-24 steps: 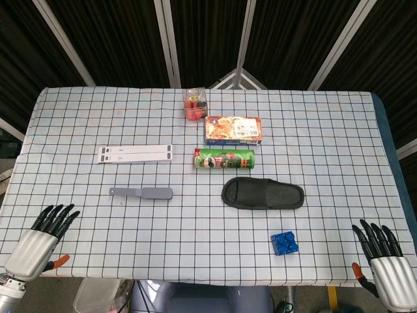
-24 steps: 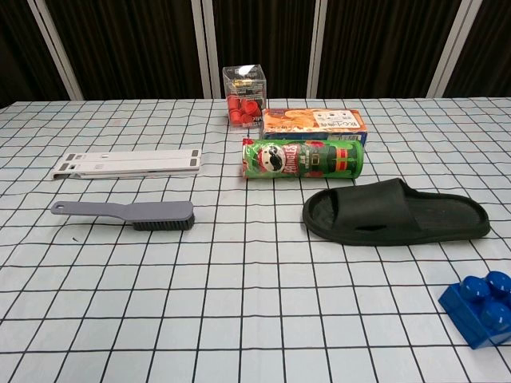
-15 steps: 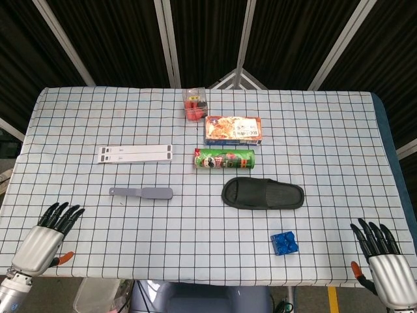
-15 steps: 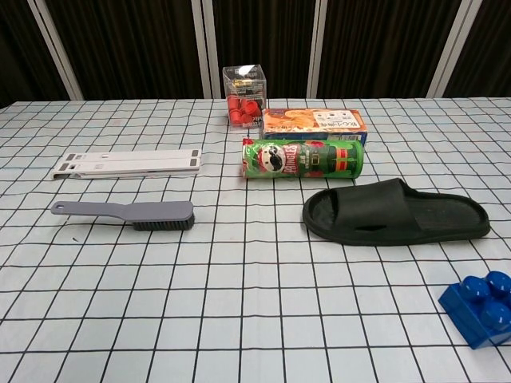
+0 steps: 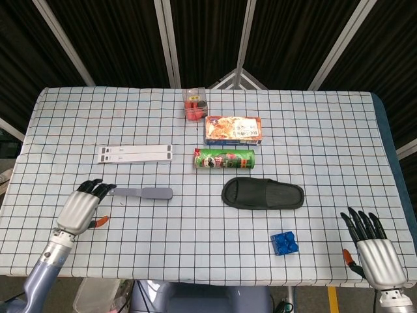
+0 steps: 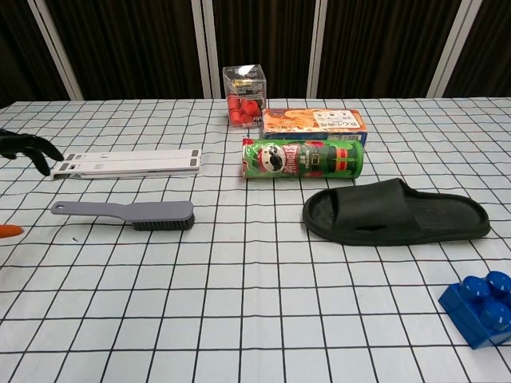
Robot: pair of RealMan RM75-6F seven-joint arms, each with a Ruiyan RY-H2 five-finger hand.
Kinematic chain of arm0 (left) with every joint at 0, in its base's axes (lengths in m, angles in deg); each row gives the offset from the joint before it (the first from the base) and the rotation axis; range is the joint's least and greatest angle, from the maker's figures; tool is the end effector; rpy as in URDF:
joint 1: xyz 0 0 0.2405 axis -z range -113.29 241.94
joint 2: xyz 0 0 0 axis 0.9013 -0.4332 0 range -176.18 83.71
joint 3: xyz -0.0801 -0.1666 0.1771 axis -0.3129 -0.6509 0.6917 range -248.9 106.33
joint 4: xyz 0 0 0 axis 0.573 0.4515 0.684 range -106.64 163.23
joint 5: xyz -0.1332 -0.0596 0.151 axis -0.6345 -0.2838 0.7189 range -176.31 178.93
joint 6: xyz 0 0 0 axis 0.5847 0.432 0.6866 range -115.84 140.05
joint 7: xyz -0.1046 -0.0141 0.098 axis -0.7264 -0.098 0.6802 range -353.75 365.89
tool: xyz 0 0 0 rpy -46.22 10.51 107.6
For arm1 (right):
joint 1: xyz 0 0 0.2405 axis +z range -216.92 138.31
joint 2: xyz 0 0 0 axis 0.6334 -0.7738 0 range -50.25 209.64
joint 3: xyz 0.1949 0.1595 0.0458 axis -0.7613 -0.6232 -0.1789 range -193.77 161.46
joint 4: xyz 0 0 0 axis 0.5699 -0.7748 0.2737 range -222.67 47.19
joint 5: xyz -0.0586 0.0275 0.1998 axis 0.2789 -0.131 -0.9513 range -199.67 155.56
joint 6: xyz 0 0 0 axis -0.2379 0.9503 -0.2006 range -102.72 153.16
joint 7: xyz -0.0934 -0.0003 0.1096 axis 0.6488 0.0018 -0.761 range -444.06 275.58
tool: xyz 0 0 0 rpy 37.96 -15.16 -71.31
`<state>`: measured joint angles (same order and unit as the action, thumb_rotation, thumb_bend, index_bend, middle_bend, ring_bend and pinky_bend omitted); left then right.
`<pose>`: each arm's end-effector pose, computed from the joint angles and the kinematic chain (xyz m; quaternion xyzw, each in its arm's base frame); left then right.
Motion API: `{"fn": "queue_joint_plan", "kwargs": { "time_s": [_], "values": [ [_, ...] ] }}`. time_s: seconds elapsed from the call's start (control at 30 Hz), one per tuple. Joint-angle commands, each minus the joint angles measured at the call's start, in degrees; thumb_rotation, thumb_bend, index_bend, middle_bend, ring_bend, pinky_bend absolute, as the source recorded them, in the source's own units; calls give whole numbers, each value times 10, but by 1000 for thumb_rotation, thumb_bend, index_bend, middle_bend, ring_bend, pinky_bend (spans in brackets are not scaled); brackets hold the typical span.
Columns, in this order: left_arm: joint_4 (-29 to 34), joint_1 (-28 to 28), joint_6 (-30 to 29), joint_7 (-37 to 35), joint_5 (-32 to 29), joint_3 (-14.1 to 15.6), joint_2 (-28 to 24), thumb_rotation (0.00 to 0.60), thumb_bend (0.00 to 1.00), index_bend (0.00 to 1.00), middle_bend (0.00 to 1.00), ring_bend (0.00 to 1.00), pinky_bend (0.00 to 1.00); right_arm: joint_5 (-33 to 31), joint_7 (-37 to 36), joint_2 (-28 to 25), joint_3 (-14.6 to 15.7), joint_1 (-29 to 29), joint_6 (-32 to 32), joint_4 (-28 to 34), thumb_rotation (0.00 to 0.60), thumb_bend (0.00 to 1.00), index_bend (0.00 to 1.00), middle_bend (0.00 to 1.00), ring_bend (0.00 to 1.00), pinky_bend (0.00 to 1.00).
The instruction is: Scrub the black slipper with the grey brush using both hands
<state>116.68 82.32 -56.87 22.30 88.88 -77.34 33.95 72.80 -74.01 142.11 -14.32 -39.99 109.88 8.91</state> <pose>-0.2423 0.2481 0.0442 -0.7157 -0.3320 -0.3730 0.4882 -0.2990 -0.1322 0.1420 0.6627 -0.3653 0.3265 0.5664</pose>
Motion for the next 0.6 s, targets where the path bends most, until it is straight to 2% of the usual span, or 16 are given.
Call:
{"fn": "queue_joint_plan", "kwargs": {
  "time_s": [0.03, 0.13, 0.33, 0.6],
  "values": [
    [-26, 30, 31, 26, -35, -22, 45, 600, 234, 221, 307, 190, 238, -4, -4, -3, -3, 4, -4, 1, 600, 437, 0, 0, 0, 0],
    [-39, 46, 43, 45, -57, -34, 77, 600, 244, 217, 302, 222, 288, -10, -13, -6, -5, 7, -8, 2, 600, 438, 0, 0, 0, 0],
    [-61, 71, 70, 71, -96, -46, 117, 600, 249, 217, 303, 232, 294, -27, -29, -13, -8, 17, -28, 1, 600, 437, 0, 0, 0, 0],
    [-83, 102, 96, 74, -125, -59, 151, 600, 363, 217, 303, 232, 294, -30, -43, -21, -8, 17, -25, 2, 600, 438, 0, 0, 0, 0]
  ]
}}
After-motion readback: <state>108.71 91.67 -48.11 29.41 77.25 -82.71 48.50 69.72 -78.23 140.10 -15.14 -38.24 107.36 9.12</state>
